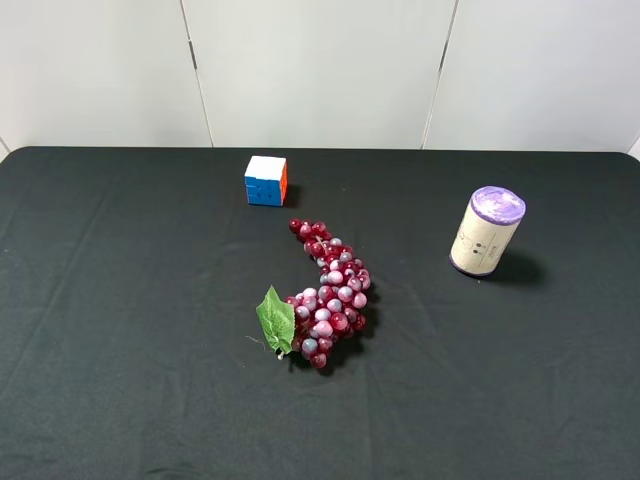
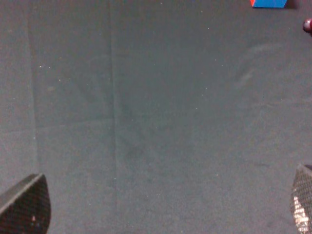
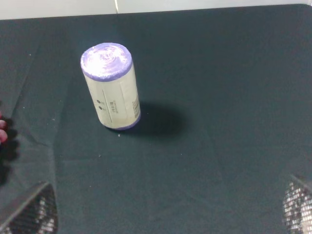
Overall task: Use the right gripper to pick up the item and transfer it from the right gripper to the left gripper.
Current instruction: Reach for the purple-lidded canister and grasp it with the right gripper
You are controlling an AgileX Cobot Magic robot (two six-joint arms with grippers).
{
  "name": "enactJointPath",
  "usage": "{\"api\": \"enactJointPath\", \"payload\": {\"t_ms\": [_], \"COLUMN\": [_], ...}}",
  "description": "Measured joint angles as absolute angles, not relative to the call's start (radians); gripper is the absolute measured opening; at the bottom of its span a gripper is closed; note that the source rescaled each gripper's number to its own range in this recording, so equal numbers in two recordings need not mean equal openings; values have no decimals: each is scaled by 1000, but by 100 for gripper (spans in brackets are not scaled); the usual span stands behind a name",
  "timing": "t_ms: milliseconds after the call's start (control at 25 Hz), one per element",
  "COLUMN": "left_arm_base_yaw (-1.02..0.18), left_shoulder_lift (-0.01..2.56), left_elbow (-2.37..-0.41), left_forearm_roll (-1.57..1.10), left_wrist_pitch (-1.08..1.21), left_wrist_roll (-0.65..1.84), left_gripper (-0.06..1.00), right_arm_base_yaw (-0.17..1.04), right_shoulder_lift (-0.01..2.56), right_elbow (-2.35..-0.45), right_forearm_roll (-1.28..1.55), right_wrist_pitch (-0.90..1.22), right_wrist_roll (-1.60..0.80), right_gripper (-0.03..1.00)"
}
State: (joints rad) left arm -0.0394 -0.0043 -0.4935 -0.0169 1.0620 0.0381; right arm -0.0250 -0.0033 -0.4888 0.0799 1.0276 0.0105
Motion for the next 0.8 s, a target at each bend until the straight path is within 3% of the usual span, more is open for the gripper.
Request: {"api": "enactJointPath", "payload": {"t_ms": [800], "left_arm_base_yaw": [-39], "left_shoulder_lift": [-4], "left_elbow": [-493], "left_forearm_roll": [-17], "left_wrist_pitch": [1062], "left_wrist_roll": [38], "left_gripper": [96], "right_arm_base_yaw": [-25], "right_shoulder_lift": [-3], "right_elbow": [-489], "right_forearm_roll": [80], "right_wrist_pitch": [1028], "right_wrist_roll": [11], "right_gripper": [100]}}
